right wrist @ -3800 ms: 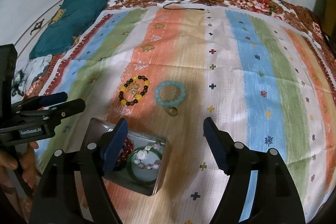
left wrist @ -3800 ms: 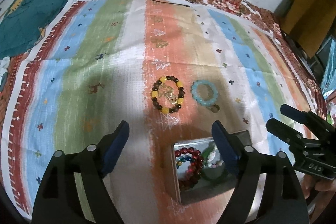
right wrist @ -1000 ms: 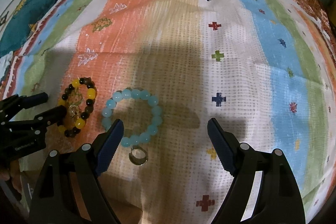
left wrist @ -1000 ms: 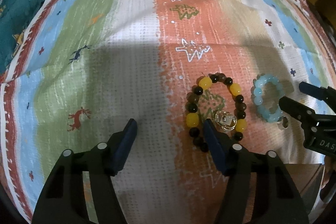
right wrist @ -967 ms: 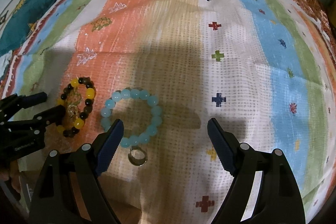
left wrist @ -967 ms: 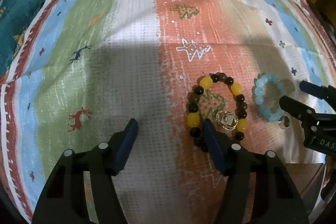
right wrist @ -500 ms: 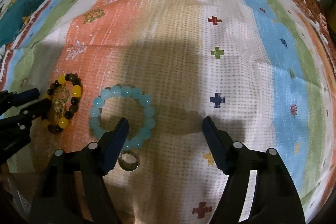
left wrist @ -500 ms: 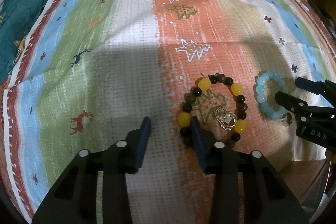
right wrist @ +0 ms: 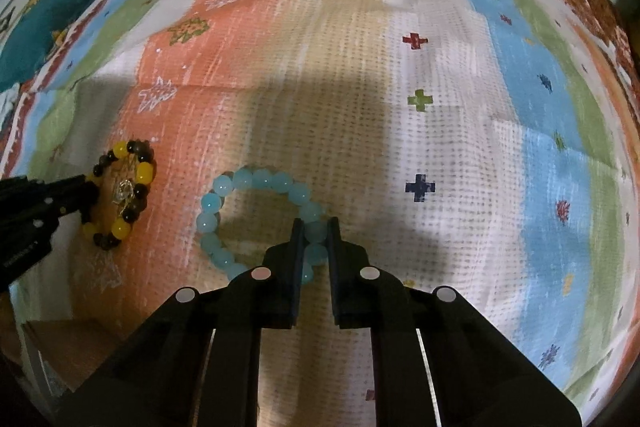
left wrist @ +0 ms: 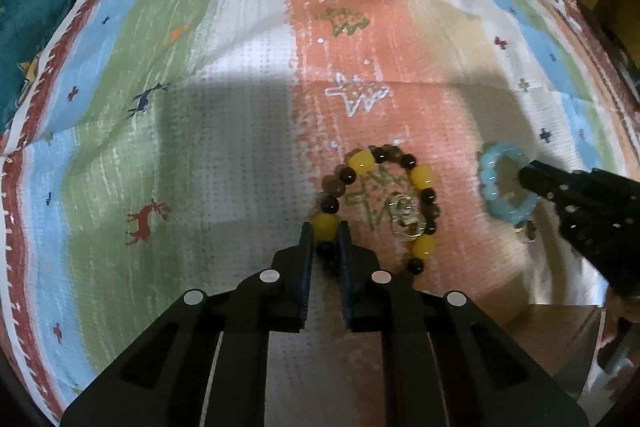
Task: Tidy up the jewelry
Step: 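Close left tool on yellow-and-black bracelet while right tool grasps light blue bracelet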
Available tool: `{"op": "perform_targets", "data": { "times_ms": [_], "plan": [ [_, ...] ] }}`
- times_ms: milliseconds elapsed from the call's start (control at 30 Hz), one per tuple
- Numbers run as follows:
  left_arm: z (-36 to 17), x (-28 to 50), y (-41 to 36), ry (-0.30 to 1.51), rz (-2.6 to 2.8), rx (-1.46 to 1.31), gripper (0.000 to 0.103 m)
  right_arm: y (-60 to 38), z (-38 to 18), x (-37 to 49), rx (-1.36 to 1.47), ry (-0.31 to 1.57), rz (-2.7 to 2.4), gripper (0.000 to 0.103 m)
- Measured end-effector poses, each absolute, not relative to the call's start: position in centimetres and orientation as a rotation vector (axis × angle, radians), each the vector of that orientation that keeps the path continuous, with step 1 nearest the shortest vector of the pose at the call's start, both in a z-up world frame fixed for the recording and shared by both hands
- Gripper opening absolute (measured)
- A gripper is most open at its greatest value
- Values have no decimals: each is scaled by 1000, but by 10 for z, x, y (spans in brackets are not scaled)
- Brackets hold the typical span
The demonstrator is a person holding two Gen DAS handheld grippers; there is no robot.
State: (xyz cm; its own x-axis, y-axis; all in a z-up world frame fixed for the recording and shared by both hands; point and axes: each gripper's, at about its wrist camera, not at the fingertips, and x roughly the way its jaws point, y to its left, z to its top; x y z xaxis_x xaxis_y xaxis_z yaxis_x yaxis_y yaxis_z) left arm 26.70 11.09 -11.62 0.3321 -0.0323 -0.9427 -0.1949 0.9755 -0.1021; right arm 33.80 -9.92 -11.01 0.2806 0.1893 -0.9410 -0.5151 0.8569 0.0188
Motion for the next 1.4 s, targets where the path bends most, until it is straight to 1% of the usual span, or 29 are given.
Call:
{"op": "perform_targets", "data": {
  "times_ms": [200,467,1400],
  "plan": [
    [-95,262,106,1183,73,-235,11,-100,-97,331,-307,1180,513,12],
    [-74,253,90,1145,24,-229,11,-93,-69,316,-307,1105,563,12],
    [-41,238,77,1068,-2,-236,11,-98,-35,287,-269,1034,604,12]
  ]
}}
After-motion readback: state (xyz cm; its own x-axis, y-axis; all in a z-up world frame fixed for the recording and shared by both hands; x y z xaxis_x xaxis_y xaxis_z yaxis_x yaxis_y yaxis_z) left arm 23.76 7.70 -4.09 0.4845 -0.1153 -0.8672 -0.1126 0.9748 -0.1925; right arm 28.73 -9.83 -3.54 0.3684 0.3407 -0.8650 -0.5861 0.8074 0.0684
